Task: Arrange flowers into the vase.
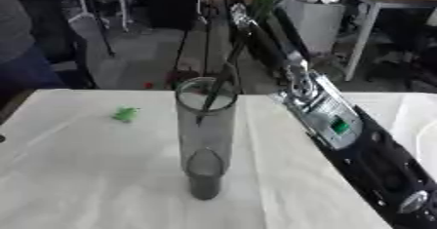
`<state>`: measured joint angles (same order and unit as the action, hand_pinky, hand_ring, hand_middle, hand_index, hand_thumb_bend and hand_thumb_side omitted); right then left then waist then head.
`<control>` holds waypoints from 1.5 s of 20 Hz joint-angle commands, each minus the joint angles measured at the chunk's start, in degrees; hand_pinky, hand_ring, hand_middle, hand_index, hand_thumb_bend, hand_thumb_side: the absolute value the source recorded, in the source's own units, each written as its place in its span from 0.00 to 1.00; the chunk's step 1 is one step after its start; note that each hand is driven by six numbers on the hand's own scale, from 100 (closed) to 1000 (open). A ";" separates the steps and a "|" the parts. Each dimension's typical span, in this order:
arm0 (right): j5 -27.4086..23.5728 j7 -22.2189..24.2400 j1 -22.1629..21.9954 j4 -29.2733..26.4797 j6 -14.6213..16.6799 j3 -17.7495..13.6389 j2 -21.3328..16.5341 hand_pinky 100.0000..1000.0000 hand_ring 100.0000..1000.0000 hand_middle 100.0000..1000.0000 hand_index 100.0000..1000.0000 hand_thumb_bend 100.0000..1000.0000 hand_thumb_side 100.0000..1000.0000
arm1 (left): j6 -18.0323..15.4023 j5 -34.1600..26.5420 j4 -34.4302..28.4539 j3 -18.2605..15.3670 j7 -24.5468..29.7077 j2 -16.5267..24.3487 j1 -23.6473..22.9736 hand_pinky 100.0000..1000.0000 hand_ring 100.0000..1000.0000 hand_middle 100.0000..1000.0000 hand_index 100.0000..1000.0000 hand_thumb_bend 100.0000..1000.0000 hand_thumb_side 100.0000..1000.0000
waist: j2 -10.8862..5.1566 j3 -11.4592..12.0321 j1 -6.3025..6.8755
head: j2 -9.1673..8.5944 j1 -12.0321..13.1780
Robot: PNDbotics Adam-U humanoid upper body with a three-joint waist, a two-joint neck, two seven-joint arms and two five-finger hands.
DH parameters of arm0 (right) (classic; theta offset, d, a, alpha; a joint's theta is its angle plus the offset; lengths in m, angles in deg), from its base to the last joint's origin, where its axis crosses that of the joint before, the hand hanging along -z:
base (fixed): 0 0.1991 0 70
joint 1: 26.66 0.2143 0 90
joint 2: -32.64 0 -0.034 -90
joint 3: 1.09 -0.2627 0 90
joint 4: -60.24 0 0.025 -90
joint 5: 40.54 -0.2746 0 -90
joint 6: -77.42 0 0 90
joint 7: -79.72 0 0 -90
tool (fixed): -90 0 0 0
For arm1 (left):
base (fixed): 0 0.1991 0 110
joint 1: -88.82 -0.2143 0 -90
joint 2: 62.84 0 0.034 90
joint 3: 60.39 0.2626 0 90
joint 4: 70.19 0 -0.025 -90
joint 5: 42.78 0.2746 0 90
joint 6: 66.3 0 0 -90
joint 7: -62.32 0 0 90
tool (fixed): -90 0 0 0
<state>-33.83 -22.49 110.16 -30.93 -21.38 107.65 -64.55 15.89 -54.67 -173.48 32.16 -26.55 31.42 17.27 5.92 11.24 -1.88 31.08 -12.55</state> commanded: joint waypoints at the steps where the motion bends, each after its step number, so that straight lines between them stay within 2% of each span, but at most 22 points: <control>1: -0.10 3.00 0.52 -2.10 -0.43 -0.23 -2.91 0.00 0.28 0.24 0.30 0.00 0.97 | -0.04 0.29 -0.53 -0.67 -0.31 1.64 0.40 0.51 0.44 0.59 0.67 1.00 0.83 | -0.89 -0.24 0.25 | -0.50 0.38; 7: 0.89 8.48 0.31 -3.55 -0.50 0.99 -4.68 0.00 0.33 0.29 0.34 0.00 1.00 | -0.05 0.31 -0.55 -0.66 -0.29 1.67 0.37 0.51 0.44 0.59 0.67 1.00 0.83 | -0.95 -0.29 0.33 | -0.43 0.39; 14: 3.95 14.91 0.36 -4.76 1.03 3.03 -6.74 0.00 0.39 0.35 0.39 0.00 1.00 | -0.04 0.35 -0.46 -0.65 -0.31 1.72 0.31 0.51 0.44 0.59 0.66 1.00 0.83 | -1.00 -0.35 0.06 | -0.55 0.62; 24: 6.31 19.83 0.45 -5.38 2.49 3.34 -8.69 0.00 0.43 0.39 0.44 0.00 0.99 | -0.09 0.39 -0.38 -0.66 -0.33 1.86 0.19 0.51 0.44 0.59 0.66 1.00 0.83 | -1.12 -0.57 -0.13 | -0.56 0.92; 30: 7.74 24.46 0.52 -5.74 3.69 3.68 -9.96 0.07 0.47 0.44 0.51 0.00 0.94 | -0.09 0.41 -0.35 -0.67 -0.33 1.96 0.10 0.51 0.44 0.59 0.66 1.00 0.83 | -1.22 -0.72 -0.23 | -0.54 1.08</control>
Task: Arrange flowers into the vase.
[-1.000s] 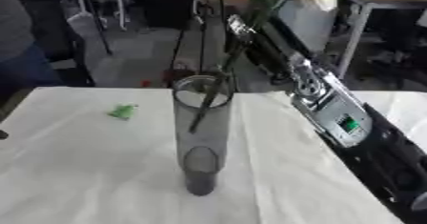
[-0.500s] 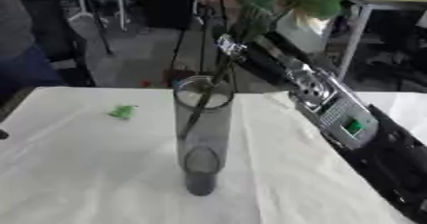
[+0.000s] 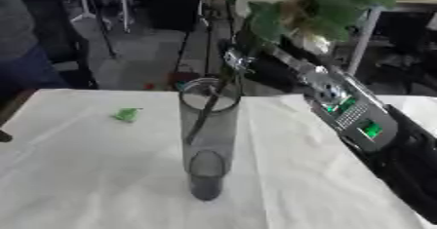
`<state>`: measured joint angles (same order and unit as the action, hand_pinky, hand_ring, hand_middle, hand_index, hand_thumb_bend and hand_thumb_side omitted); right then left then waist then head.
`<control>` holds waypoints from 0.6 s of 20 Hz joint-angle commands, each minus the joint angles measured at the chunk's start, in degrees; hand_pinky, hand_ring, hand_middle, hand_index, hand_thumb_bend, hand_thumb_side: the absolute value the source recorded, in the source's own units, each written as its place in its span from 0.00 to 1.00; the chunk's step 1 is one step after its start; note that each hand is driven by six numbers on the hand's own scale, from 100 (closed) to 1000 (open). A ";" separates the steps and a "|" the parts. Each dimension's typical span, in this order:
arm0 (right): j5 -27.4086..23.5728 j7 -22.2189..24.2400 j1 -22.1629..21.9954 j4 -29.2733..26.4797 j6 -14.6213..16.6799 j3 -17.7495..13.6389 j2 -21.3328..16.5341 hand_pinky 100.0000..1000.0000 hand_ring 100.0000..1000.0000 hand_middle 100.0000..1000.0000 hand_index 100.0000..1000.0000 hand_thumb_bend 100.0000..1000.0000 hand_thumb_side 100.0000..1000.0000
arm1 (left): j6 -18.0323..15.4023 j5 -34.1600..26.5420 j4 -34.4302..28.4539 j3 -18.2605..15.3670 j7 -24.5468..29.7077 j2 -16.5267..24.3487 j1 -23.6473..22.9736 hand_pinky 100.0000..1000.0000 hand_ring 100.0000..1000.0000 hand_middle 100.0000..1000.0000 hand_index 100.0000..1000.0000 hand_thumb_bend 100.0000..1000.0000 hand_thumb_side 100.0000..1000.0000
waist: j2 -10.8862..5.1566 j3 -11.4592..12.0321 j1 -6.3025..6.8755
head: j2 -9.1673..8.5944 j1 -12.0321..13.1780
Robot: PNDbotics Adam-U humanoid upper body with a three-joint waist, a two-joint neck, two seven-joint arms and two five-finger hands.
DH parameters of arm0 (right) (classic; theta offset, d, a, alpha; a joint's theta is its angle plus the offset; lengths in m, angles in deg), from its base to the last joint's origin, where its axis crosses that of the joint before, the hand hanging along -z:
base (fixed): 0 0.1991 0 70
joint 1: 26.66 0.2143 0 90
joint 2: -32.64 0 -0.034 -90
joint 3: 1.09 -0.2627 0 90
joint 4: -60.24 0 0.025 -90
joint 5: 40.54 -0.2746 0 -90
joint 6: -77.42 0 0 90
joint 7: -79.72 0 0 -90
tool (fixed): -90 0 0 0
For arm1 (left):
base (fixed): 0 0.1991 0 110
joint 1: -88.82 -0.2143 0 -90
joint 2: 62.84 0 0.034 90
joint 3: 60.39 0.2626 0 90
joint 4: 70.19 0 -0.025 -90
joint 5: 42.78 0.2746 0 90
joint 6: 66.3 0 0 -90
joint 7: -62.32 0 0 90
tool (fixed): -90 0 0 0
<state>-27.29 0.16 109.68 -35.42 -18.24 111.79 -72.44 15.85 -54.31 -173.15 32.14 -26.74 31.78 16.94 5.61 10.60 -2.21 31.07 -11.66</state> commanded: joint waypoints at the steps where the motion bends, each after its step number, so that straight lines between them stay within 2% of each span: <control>1: 1.48 2.63 1.00 -1.35 0.80 -0.50 -2.22 0.07 0.47 0.44 0.51 0.00 0.94 | -0.06 0.04 -0.68 -0.66 -0.14 1.61 0.43 0.51 0.44 0.59 0.66 1.00 0.83 | -0.91 -0.10 0.10 | -0.55 0.21; 5: 2.63 6.10 0.83 -1.68 1.91 -0.50 -2.79 0.14 0.52 0.48 0.56 0.00 0.90 | -0.05 0.07 -0.66 -0.67 -0.17 1.66 0.40 0.52 0.44 0.59 0.66 1.00 0.82 | -0.87 -0.23 -0.01 | -0.55 0.31; 12: 3.05 10.38 0.82 -1.61 2.97 -1.03 -3.79 0.18 0.55 0.50 0.56 0.00 0.93 | -0.08 0.07 -0.56 -0.66 -0.18 1.73 0.35 0.52 0.44 0.59 0.66 1.00 0.83 | -0.86 -0.41 -0.25 | -0.54 0.42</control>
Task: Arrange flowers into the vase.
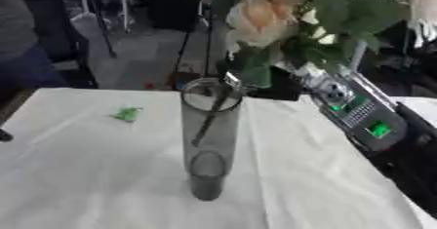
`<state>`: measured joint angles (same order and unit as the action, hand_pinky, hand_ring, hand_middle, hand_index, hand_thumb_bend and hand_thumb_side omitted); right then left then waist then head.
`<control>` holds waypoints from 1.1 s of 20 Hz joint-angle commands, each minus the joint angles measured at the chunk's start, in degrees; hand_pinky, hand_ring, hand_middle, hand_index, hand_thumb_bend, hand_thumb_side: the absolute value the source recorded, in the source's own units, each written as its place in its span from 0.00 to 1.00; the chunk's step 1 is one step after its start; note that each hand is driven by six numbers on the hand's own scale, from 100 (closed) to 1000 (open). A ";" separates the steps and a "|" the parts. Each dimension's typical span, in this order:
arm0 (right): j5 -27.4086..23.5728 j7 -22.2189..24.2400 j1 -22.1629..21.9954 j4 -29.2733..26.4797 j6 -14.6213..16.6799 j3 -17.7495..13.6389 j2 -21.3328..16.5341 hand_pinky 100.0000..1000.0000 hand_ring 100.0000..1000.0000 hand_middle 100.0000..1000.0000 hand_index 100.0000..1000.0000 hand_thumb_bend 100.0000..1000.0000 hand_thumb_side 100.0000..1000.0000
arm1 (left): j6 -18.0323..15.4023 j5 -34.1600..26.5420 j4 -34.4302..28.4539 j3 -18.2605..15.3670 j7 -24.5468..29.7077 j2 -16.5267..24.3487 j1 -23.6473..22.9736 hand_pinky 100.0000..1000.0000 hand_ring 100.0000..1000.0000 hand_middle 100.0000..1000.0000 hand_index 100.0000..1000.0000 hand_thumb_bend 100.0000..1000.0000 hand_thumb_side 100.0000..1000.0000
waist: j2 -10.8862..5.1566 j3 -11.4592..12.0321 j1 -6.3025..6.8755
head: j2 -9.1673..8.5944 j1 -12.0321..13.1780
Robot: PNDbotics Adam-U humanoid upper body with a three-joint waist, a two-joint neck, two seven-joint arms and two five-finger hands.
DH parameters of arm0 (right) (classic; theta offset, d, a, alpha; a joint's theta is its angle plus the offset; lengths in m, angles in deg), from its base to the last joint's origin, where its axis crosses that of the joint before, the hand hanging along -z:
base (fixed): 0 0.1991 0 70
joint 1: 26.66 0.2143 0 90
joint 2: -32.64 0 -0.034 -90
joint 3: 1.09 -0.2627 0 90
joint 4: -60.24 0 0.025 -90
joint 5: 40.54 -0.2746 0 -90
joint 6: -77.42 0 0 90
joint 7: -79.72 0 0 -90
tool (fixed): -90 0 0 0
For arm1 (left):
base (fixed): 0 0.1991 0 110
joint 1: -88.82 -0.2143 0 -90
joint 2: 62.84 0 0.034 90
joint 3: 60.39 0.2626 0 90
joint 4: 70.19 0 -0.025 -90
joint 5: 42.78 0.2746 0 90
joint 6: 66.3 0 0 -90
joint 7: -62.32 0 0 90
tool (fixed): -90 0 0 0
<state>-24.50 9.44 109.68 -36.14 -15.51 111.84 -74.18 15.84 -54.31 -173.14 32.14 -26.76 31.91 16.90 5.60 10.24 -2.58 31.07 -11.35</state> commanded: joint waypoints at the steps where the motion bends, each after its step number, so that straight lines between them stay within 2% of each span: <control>1: 0.08 1.58 0.85 -0.82 0.29 -1.12 -2.20 0.19 0.55 0.50 0.56 0.00 0.94 | -0.08 0.06 -0.57 -0.66 -0.16 1.61 0.39 0.52 0.44 0.59 0.66 1.00 0.83 | -0.85 -0.08 0.08 | -0.55 0.12; 11: -2.63 6.36 0.98 0.84 0.28 -1.79 -3.00 0.22 0.57 0.53 0.58 0.00 0.95 | -0.11 0.02 -0.43 -0.66 -0.08 1.62 0.40 0.52 0.44 0.59 0.66 1.00 0.83 | -0.90 0.05 -0.06 | -0.60 0.29; 17: -1.38 10.58 1.00 1.77 1.86 -1.76 -2.84 0.37 0.66 0.63 0.70 0.00 0.96 | -0.13 0.00 -0.36 -0.64 -0.08 1.54 0.40 0.52 0.44 0.59 0.66 1.00 0.83 | -0.72 0.09 -0.15 | -0.68 0.32; 20: -0.85 11.85 1.03 2.08 2.58 -1.94 -2.75 0.44 0.70 0.69 0.73 0.00 0.96 | -0.15 0.00 -0.33 -0.65 -0.10 1.52 0.44 0.52 0.44 0.59 0.66 1.00 0.83 | -0.63 0.09 -0.23 | -0.74 0.41; 22: -0.58 12.37 1.10 2.16 2.94 -2.01 -2.71 0.45 0.70 0.69 0.73 0.00 0.96 | -0.16 0.01 -0.29 -0.65 -0.10 1.50 0.44 0.52 0.44 0.59 0.66 1.00 0.83 | -0.60 0.09 -0.27 | -0.78 0.44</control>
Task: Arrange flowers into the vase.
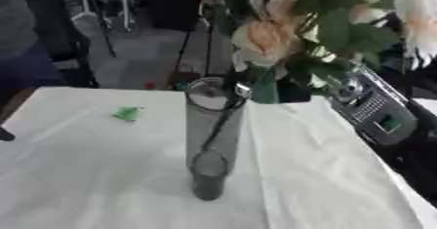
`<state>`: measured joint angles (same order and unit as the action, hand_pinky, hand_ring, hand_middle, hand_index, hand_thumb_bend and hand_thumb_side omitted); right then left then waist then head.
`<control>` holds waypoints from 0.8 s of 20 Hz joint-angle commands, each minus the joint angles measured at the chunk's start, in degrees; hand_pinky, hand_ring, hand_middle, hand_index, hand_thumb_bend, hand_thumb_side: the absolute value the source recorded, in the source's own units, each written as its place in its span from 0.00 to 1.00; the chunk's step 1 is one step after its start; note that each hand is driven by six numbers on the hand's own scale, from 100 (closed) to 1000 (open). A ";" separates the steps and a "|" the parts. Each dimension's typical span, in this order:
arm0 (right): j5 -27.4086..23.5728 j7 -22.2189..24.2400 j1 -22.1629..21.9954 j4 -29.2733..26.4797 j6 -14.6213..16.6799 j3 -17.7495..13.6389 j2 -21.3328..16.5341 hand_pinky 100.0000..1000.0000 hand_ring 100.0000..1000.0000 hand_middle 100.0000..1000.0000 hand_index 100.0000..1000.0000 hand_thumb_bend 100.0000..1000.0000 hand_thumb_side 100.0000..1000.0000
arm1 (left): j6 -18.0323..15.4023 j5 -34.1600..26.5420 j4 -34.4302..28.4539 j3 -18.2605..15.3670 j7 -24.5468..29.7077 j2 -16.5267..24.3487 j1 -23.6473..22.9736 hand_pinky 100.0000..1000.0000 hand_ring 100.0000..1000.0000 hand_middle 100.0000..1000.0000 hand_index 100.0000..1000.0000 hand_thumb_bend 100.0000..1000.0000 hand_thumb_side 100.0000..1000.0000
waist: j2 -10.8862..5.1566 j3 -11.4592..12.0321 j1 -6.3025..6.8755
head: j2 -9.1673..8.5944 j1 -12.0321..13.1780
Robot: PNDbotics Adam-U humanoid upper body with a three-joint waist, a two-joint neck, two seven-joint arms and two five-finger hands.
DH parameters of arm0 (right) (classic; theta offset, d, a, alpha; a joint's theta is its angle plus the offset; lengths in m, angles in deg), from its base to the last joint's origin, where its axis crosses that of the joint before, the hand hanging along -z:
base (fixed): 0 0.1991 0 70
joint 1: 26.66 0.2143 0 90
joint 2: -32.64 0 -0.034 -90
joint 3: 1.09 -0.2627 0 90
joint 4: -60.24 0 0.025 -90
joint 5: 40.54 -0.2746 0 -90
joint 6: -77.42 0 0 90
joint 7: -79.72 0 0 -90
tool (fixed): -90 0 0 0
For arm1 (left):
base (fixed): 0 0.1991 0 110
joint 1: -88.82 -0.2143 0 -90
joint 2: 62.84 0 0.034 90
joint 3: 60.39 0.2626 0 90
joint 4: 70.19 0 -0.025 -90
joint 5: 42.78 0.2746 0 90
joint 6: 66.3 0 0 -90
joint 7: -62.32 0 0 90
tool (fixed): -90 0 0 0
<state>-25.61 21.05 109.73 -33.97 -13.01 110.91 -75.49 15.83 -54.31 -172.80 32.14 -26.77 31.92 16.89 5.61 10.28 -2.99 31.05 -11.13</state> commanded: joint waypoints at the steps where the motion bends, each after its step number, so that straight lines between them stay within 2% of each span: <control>1: 0.65 0.96 1.09 0.01 0.58 -1.10 -1.40 0.45 0.70 0.69 0.73 0.00 0.96 | -0.15 0.01 -0.61 -0.66 -0.10 1.49 0.45 0.52 0.44 0.59 0.66 1.00 0.83 | -0.60 0.06 0.11 | -0.77 0.22; 9: 1.04 1.28 1.79 0.01 1.16 -1.40 -1.23 0.47 0.71 0.70 0.73 0.00 0.96 | -0.18 0.02 -0.49 -0.65 -0.11 1.50 0.49 0.52 0.44 0.59 0.66 1.00 0.83 | -0.63 0.09 -0.08 | -0.91 0.35; 13: 1.26 1.55 2.08 -0.19 1.50 -1.46 -1.34 0.55 0.74 0.75 0.74 0.00 0.97 | -0.18 0.01 -0.45 -0.66 -0.12 1.53 0.45 0.52 0.44 0.59 0.66 1.00 0.83 | -0.74 0.12 -0.13 | -0.92 0.45; 16: 1.35 2.10 2.12 -0.34 1.79 -1.55 -1.41 0.66 0.79 0.79 0.75 0.00 0.97 | -0.20 -0.05 -0.45 -0.65 -0.12 1.56 0.44 0.52 0.44 0.59 0.66 1.00 0.83 | -0.80 0.09 -0.13 | -0.89 0.50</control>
<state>-24.59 22.97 110.39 -33.64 -11.39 110.42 -75.48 15.76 -54.31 -172.76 32.14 -26.83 31.92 16.89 5.62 10.36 -3.32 30.63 -10.70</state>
